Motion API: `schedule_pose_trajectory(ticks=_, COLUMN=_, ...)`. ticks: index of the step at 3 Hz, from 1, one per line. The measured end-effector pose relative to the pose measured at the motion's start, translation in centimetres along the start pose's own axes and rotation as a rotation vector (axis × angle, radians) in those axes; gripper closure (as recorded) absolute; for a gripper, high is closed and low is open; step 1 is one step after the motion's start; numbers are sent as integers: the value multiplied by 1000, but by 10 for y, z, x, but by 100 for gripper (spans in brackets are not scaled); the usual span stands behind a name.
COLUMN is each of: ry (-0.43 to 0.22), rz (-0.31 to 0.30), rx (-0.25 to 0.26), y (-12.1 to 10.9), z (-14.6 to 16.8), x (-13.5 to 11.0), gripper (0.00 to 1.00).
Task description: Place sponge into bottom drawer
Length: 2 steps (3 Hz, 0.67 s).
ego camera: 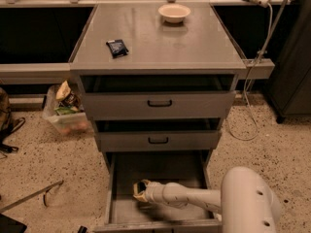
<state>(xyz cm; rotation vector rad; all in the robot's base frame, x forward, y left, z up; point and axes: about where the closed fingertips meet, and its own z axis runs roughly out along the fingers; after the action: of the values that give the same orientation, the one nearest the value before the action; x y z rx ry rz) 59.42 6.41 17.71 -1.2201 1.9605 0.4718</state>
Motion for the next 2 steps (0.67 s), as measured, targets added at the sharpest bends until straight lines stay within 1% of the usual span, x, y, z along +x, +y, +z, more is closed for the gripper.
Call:
schedule_pose_trajectory(ticks=1, ry=59, rz=12, rx=-19, y=-10, z=20, x=21, gripper=100)
schedule_pose_trajectory(ticks=2, ry=65, rz=6, rx=-17, y=-13, z=22, x=22, gripper=100)
